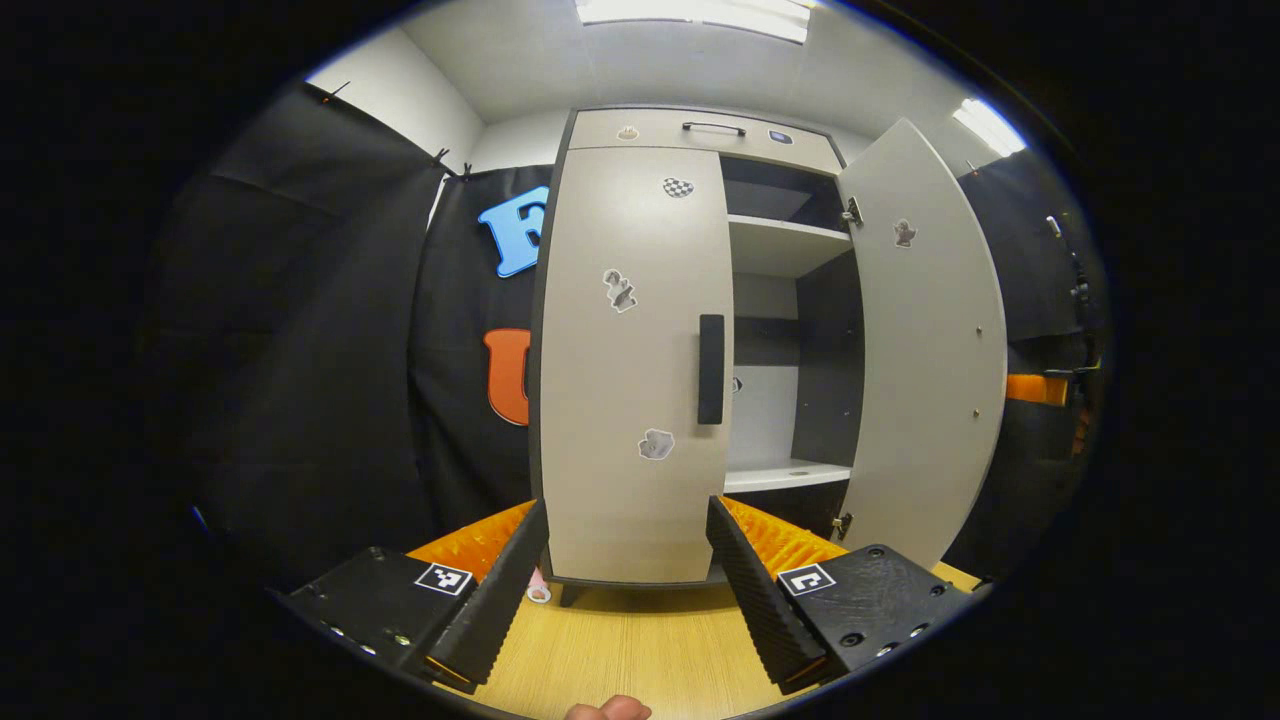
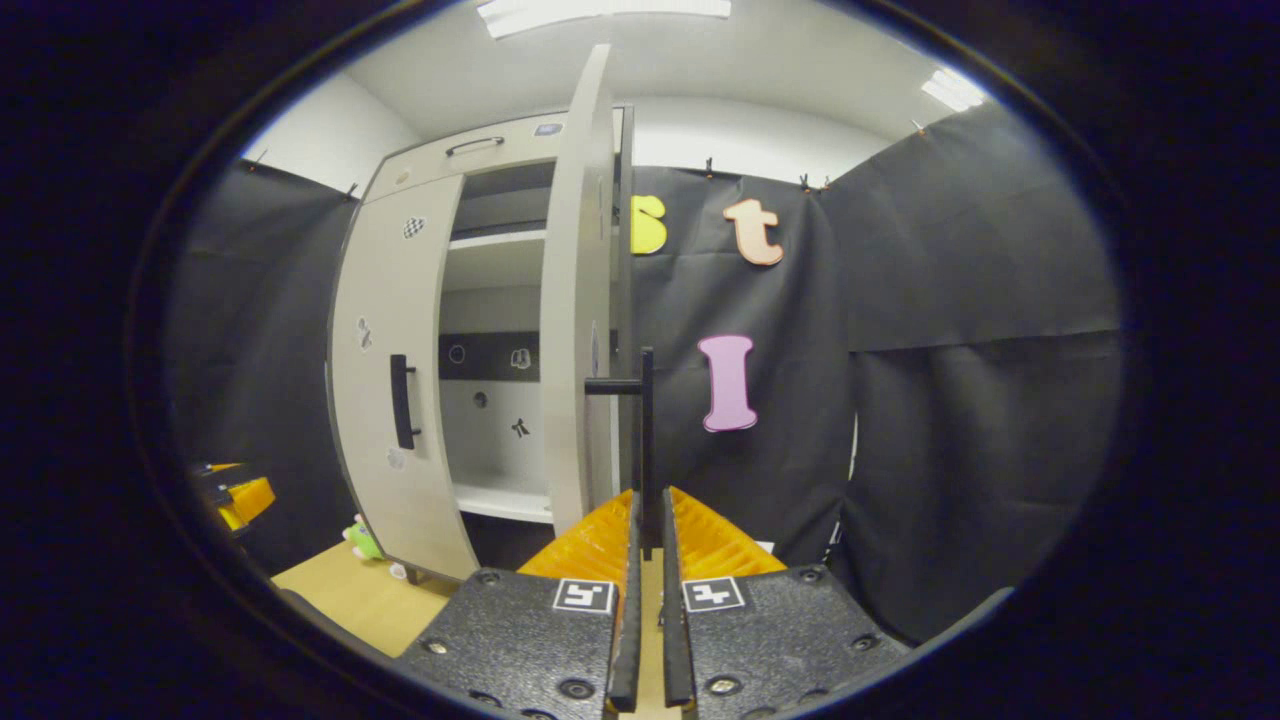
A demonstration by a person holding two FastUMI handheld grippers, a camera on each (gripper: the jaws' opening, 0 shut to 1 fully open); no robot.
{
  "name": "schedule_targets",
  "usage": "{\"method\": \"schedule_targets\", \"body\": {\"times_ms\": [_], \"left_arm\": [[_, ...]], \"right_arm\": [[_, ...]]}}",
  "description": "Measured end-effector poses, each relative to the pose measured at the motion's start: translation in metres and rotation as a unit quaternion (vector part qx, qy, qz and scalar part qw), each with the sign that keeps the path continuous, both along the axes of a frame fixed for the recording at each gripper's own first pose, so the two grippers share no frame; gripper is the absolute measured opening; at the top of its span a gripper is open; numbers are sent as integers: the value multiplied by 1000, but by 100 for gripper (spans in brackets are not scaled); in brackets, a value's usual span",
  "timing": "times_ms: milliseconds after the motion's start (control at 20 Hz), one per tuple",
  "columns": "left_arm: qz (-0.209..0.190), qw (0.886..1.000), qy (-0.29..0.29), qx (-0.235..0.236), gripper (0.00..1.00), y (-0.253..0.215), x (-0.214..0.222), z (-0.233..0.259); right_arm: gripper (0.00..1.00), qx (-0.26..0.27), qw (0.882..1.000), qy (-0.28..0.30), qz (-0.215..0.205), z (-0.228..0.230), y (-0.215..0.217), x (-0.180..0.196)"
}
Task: Open the right door of the double-door shoe cabinet with the right hand, and open the left door with the left hand.
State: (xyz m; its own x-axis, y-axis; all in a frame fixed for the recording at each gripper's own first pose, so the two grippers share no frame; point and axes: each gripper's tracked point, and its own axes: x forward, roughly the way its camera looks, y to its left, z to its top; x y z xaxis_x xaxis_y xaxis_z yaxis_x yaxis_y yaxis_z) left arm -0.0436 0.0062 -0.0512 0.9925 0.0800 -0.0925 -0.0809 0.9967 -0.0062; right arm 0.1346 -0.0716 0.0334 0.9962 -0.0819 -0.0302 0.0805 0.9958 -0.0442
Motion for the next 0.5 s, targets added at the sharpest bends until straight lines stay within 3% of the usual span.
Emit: {"method": "schedule_targets", "body": {"times_ms": [300,400,500], "left_arm": [[-8,1000,-11,-11,95,0,-8,-2],[-14,1000,-16,-12,95,-2,-11,2],[-13,1000,-22,-15,95,-3,-13,3]], "right_arm": [[13,10,999,-15,46,-7,44,-15],[50,-7,998,-6,54,-12,51,-18],[64,-20,998,-3,62,-17,56,-19]]}}
